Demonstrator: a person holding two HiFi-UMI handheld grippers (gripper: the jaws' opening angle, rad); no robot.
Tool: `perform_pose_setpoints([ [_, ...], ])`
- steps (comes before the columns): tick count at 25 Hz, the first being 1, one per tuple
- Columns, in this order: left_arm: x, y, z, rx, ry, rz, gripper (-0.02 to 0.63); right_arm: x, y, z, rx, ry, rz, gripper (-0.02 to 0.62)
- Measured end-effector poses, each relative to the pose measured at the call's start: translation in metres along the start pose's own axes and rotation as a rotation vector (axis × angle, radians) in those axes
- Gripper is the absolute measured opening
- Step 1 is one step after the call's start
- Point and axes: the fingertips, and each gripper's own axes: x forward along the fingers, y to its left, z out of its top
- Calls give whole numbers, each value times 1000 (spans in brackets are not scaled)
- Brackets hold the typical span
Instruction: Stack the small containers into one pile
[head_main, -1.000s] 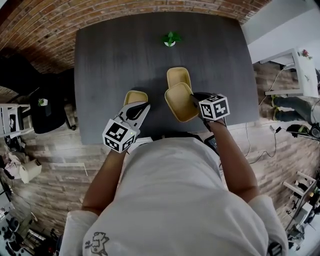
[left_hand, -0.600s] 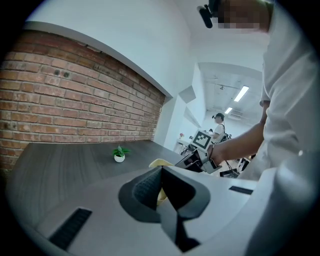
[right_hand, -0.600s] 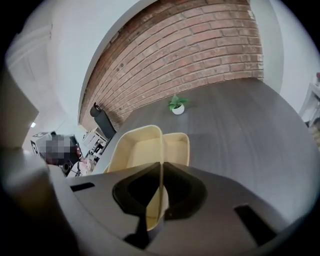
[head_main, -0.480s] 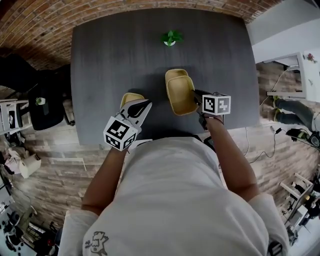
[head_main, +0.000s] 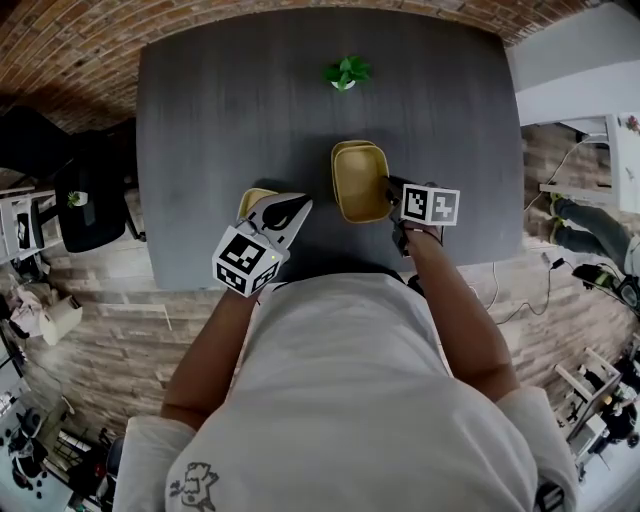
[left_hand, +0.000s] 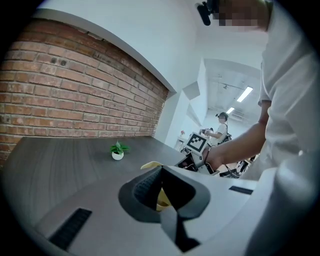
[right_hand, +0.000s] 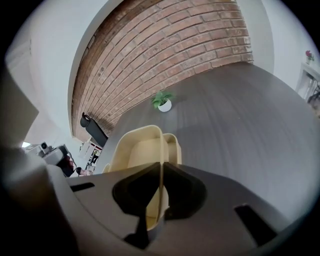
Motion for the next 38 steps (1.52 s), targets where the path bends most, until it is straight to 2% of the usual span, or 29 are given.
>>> perform_pose_setpoints([
  [11,15,13,-9,-46,31,7,11,26,-11,3,91,5,-12,28],
  [23,21,22,-13,-72,38,14,11,36,-15,5,61,13,-19,57],
  [29,18,23,-12,-71,33,18,11,35,-11,8,-2,14,-22,135],
  [38,6,19,-6,-54,9,34,11,23,-10,11,-53,-1,-38,160],
])
